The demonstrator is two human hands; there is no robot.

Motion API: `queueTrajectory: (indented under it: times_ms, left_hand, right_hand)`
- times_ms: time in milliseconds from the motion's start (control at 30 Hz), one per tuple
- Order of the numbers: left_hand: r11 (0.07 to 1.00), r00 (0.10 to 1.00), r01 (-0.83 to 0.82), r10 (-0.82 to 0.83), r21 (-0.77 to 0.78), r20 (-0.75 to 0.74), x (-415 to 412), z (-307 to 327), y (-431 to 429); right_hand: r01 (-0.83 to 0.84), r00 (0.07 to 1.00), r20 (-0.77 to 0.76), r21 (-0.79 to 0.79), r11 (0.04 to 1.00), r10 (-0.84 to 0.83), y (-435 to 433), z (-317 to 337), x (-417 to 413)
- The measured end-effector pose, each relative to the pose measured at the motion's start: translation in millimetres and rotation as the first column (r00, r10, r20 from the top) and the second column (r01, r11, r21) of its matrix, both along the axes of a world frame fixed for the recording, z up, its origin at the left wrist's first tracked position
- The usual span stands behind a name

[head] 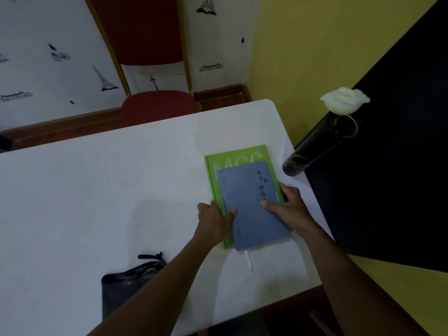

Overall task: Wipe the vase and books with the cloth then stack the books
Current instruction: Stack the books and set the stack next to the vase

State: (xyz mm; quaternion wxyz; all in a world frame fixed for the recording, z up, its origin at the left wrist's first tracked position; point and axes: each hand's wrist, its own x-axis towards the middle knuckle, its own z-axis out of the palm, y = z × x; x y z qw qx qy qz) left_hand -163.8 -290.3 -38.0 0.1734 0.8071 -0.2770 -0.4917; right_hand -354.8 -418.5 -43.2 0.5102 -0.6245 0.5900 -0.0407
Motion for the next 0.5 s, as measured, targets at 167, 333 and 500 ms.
queueTrajectory:
  times_ms: [167, 333, 500]
  left_hand:
    - [1.000, 1.000, 0.019, -0.018, -0.015, 0.026, -8, 0, -10]
    - [1.000, 1.000, 0.006, -0.006, -0.008, 0.029, -14, 2, -17]
    - [0.999, 0.998, 0.028, -0.029, 0.015, 0.055, -13, 0, -19]
  right_hand:
    - [0.038, 0.999, 0.012, 0.000, 0.999, -0.038, -8, -3, -8]
    - [0.068, 0.998, -0.007, 0.010, 0.998, -0.068, -14, -7, -14]
    - [0.047, 0.998, -0.052, 0.035, 0.998, -0.045, -15, -11, -13]
